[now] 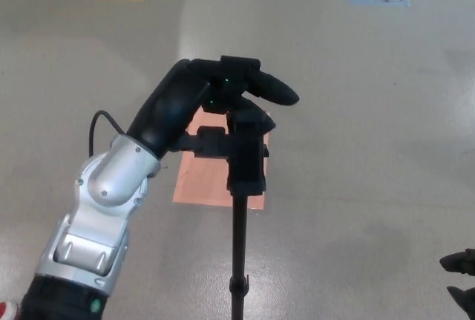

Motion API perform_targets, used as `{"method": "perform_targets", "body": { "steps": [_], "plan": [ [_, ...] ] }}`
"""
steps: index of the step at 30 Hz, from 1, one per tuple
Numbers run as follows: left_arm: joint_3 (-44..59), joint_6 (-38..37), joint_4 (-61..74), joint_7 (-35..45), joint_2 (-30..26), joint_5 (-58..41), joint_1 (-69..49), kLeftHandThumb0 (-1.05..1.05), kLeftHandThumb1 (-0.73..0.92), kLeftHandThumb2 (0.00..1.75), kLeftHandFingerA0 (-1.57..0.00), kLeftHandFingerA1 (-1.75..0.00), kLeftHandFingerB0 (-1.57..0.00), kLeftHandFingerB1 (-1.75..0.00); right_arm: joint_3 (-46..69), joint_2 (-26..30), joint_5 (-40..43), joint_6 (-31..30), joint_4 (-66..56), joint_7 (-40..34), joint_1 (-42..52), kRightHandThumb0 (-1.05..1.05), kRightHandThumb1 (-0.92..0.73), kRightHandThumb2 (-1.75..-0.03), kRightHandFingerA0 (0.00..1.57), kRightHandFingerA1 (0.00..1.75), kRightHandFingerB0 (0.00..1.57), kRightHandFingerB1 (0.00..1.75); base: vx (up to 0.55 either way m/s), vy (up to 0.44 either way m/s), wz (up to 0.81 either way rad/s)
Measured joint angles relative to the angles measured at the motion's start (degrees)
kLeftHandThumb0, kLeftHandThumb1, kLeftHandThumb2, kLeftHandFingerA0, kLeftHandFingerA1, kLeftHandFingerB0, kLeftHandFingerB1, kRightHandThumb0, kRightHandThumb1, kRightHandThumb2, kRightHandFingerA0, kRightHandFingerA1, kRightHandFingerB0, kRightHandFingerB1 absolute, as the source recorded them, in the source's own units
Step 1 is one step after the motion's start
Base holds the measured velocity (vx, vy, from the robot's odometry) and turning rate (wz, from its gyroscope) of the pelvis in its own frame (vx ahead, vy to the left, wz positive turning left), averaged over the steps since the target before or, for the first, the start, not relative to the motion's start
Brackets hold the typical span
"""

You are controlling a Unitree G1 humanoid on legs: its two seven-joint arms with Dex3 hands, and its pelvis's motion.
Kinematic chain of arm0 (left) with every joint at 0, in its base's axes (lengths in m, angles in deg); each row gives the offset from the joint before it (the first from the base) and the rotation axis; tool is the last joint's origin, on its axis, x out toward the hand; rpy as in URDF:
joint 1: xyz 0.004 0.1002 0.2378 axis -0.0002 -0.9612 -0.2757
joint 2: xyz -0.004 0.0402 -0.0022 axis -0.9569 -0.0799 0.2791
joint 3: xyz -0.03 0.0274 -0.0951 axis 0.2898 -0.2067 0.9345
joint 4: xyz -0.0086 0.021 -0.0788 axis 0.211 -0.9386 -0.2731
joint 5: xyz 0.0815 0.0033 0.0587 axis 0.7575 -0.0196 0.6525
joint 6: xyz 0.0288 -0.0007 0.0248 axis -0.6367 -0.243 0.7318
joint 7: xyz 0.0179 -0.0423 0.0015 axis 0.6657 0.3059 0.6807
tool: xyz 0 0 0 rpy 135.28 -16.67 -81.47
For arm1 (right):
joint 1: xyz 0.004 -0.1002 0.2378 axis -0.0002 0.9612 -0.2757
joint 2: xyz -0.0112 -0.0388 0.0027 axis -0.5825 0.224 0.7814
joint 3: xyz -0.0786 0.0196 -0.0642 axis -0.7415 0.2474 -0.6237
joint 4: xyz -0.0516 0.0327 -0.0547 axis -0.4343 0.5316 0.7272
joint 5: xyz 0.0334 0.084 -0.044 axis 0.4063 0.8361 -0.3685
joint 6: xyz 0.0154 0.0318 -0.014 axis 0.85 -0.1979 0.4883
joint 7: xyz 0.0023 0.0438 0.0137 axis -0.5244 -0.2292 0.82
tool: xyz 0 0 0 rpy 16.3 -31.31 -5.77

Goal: The robot uses its left hand to grab the top of a phone stand kept on the floor and rotates it anti-clockwise

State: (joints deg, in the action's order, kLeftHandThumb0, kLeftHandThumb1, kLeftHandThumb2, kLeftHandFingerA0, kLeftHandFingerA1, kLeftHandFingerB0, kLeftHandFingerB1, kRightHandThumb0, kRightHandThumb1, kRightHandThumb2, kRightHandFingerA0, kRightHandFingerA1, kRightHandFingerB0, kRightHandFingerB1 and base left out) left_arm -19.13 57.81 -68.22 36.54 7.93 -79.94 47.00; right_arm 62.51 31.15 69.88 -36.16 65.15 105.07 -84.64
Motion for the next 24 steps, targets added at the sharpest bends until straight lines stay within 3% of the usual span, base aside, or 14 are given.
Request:
{"method": "perform_targets", "body": {
  "steps": [24],
  "plan": [
    [5.69, 16.2, -0.14, 1.39, 3.0, -6.89, 2.96, -0.15, 0.68, 0.61, -0.99, -0.57, -0.83, -0.52, -0.48, -0.01, 0.0, 0.0, 0.0, 0.0, -0.98, -0.33, -0.6, -1.11, 0.0, 0.48, 0.0, 0.46, 0.0, 0.0, 0.0]
  ]
}}
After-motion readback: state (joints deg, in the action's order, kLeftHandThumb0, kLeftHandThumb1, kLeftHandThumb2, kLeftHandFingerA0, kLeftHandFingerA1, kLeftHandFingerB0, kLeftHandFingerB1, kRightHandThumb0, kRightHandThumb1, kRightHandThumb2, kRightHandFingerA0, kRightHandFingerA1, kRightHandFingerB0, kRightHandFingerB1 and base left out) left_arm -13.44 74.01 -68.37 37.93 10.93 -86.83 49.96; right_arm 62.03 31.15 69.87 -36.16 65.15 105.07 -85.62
